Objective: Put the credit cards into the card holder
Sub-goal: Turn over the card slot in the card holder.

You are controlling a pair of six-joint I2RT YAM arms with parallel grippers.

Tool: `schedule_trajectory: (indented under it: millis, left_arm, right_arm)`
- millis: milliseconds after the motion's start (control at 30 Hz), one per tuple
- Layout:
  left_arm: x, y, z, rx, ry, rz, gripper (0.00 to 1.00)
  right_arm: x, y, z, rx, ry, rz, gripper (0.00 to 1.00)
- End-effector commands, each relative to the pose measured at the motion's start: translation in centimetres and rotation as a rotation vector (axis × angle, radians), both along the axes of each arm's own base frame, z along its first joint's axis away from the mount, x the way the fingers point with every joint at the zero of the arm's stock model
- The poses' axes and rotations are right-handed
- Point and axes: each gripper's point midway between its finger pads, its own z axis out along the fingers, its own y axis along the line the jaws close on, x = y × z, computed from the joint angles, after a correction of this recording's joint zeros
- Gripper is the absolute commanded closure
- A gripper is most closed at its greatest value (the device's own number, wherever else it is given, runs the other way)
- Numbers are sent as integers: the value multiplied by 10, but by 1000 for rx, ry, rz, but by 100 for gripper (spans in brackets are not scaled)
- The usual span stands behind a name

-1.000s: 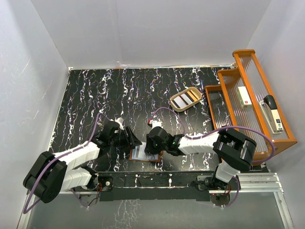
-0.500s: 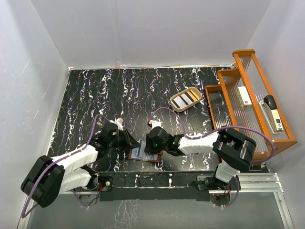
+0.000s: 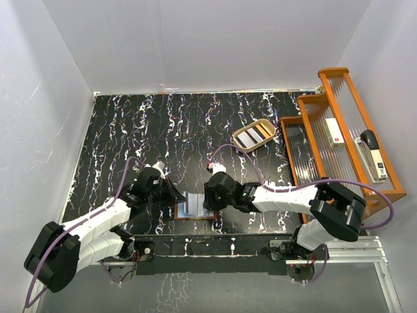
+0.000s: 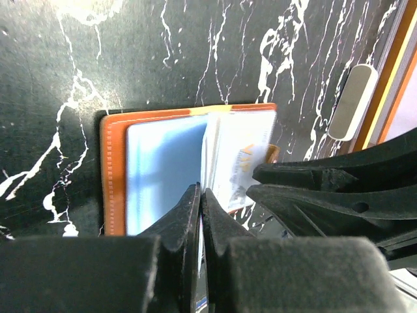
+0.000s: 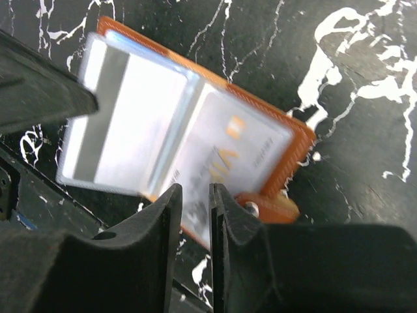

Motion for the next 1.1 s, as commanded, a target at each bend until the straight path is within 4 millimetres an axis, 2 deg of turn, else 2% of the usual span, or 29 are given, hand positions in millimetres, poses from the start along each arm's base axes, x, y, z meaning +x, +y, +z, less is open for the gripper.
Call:
schedule_trajectory:
  millis: [0,200,367,467,533,633,900,1067]
  left_arm:
    - [8,16,13,122,-41,13,100]
    - [10,23,20,180,-52,5,100]
    - [12,19,26,160,-52,8,98]
    - [13,14,28,142,-41,3,82]
    - [12,4,31,87,-38,-21,72]
    - [11,-16,41,-36,-36,-63,65]
    - [13,-41,61,-189,-63,-92,59]
    - [12,-47,49,-214,-32,-89,57]
  right_arm:
    - [6,-12,19,-26,-55,-21,77]
    - [12,-25,15,-69,-92,-51,73]
    - [14,-22,14,-83,-88,-50,68]
    - [16,-21,14,-82,-92,-55,67]
    - [19,-23,13,-93,-104,-70,68]
    - [21,-23,17,-82,-119,-80,69]
    - [31,-30,39,-75,-173,-127,68]
    - [48,-44,70,-97,-239,-175,67]
